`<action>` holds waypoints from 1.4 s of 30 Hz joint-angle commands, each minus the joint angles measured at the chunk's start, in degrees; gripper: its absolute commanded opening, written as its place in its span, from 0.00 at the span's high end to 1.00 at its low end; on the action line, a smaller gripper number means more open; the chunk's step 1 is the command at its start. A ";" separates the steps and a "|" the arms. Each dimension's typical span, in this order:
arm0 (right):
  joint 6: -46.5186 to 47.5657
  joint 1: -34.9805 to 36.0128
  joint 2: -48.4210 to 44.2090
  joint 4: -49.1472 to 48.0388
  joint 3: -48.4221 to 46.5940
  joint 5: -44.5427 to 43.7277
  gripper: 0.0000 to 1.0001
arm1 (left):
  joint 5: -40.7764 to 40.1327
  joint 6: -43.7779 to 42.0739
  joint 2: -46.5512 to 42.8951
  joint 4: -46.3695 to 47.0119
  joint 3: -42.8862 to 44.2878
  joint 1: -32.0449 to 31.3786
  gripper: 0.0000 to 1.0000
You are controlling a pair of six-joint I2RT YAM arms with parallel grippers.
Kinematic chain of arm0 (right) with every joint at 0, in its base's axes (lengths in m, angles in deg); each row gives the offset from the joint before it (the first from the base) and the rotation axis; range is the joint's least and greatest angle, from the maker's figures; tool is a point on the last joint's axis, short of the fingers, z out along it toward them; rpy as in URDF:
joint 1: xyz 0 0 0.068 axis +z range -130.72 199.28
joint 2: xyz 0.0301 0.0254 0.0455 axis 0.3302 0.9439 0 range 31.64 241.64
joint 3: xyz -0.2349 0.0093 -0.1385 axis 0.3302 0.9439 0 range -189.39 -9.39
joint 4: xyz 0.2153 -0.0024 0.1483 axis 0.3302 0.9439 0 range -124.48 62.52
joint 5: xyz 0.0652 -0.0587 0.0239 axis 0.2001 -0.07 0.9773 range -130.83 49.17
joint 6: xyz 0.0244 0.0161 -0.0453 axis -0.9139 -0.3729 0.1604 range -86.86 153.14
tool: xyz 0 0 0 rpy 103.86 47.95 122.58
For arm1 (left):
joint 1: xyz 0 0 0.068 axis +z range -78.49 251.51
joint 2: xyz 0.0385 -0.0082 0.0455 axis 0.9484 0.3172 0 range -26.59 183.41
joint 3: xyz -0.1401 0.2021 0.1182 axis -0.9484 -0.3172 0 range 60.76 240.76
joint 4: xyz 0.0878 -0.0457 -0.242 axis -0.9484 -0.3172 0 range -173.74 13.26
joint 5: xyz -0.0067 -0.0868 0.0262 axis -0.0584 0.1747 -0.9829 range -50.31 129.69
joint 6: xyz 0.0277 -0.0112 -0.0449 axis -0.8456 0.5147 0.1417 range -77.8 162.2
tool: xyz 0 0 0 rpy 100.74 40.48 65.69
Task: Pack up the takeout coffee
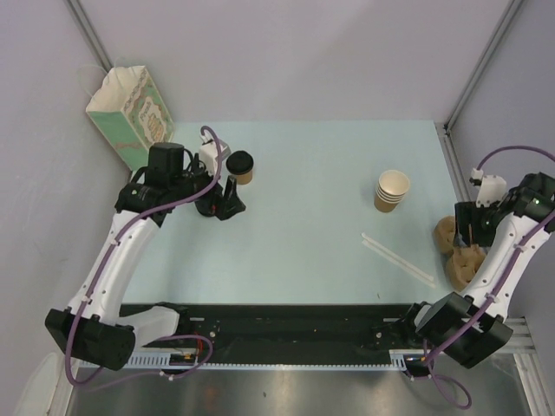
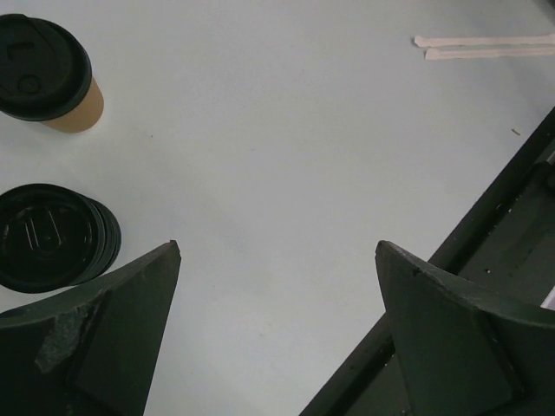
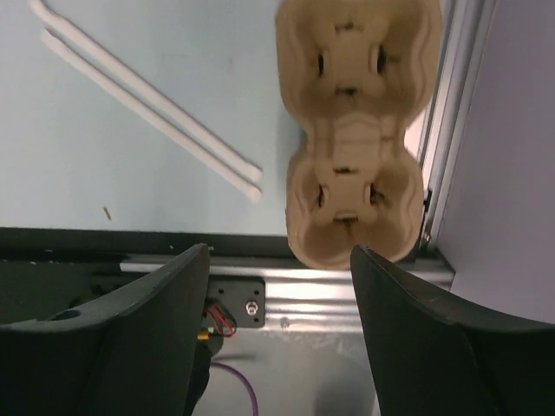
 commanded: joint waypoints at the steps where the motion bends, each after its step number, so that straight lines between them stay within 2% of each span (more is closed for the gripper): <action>1: 2.95 -2.38 -4.15 0.97 6.03 -6.22 0.30 | 2.48 1.56 -3.39 1.57 -0.48 -0.35 0.00; 5: 3.65 -2.65 -5.12 -2.54 12.70 -7.62 0.35 | 2.48 1.64 -3.57 1.22 -0.40 -0.44 0.01; 12: 4.62 -4.49 -4.07 -8.00 19.13 -8.60 0.43 | 2.13 2.08 -4.01 1.40 -1.01 -0.44 0.00; 22: 2.77 -6.16 1.55 -11.69 19.49 -6.41 0.52 | 1.78 2.26 -4.01 1.66 -1.01 -0.35 0.00; 42: 0.58 -6.69 7.45 -13.80 19.49 -3.24 0.56 | 2.04 2.70 -3.04 2.10 -1.19 -0.44 0.00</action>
